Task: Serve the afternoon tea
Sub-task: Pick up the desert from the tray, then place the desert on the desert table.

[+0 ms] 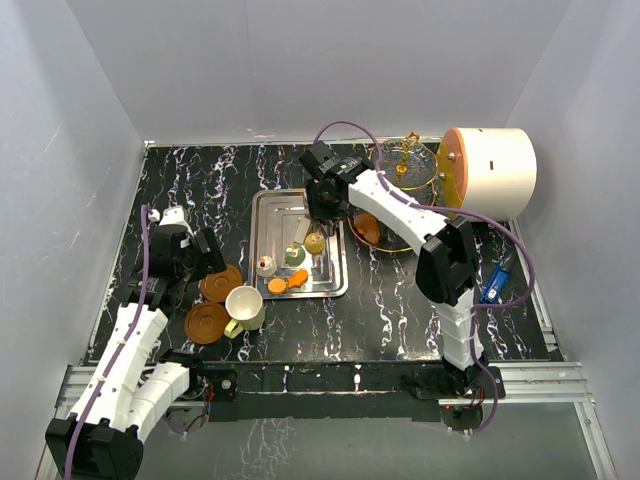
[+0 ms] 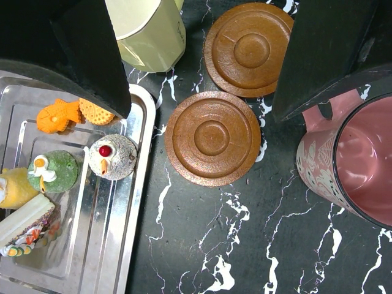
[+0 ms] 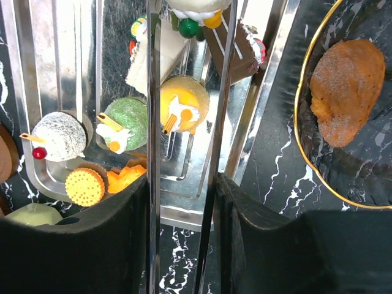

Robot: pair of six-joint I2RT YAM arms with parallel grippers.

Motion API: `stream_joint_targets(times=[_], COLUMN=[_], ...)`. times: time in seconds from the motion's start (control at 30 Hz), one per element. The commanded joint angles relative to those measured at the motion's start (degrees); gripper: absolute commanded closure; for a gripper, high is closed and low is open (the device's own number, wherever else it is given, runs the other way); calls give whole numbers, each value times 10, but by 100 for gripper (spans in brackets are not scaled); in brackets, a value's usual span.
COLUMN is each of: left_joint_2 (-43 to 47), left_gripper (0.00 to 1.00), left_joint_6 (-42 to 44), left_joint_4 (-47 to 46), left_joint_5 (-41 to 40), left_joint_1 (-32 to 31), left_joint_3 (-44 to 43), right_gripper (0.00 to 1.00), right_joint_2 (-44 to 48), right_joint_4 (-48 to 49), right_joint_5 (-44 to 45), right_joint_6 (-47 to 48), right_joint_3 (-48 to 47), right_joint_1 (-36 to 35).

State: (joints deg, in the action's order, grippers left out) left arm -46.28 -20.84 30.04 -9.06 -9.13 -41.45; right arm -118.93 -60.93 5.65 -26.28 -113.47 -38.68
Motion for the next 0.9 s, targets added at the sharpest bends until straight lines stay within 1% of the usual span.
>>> stream_joint_targets(times=[0.0,0.43,0.67,0.87], left_joint_2=[10,12,9,9], left_gripper=[1,1,1,1], left_joint_6=[-1,0,1,2], left_joint_4=[4,3,0,-2], left_joint_5=[-8,-4,0,3], left_joint_1=[-2,-1,-2,-1], left_joint_3=[-2,-1,-1,0], right_gripper=[65,66,66,65], right_joint_2=[46,105,156,227], right_joint_4=[38,51,76,91], right_joint_5=[23,77,44,9], right_joint_6=[-15,-58,-68,-81], right_joint_3=[6,65,118,178], right_joint_1=[-1,0,0,1])
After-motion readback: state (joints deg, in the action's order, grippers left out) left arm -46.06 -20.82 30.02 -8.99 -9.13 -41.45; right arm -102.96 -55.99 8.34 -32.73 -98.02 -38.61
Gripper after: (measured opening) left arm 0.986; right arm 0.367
